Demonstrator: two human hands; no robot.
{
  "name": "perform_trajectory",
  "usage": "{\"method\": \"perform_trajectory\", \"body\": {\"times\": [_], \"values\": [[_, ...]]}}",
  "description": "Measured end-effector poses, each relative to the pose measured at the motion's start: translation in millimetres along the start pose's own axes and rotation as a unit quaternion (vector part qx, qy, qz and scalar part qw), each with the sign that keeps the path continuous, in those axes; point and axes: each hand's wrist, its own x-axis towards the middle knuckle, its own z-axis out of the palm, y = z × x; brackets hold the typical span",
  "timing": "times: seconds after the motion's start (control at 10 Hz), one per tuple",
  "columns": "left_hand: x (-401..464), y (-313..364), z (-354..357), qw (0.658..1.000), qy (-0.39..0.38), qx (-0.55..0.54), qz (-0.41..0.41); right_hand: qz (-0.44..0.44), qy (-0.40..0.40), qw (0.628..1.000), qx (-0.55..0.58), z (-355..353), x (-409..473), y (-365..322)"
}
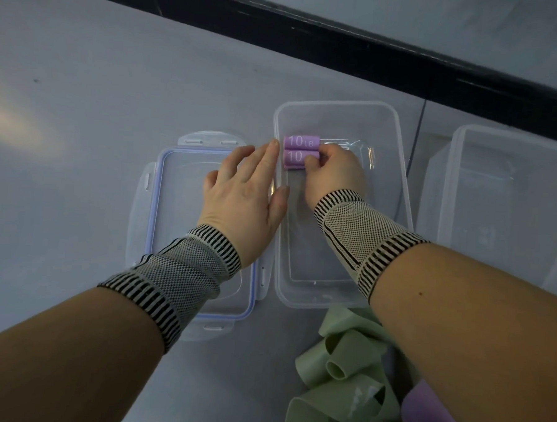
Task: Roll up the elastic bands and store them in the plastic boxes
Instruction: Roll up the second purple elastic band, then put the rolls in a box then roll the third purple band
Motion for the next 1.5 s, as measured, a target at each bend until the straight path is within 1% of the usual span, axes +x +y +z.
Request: {"method": "perform_trajectory", "body": {"times": [0.1,0.3,0.8,1.1,1.3,1.5], "values": [[0.0,0.0,0.6,1.0,-0.005,-0.002,-0.001,0.005,0.006,1.0,0.0,0.8,-0.7,-1.1],[-0.5,-0.6,1.6,1.0,0.002,-0.004,-0.004,-0.021,-0.004,1.0,-0.016,0.5,-4.6,1.2],[-0.7,-1.0,2.1,1.0,0.003,-0.005,-0.002,-0.03,-0.02,0.999,0.005,-2.3,-5.0,2.6],[-1.7,1.9,3.8,1.0,0.008,0.006,-0.011,-0.038,-0.017,0.999,0.013,-3.8,-6.9,3.2],[-7.2,6.2,-8.4,1.0,0.0,0.011,-0.026,-0.035,-0.029,0.998,0.051,-17.0,-19.4,-2.7],[-23.2,26.6,-17.2,0.999,-0.015,0.001,-0.033,-0.067,-0.038,0.995,0.061,-43.3,-49.5,1.4]]}}
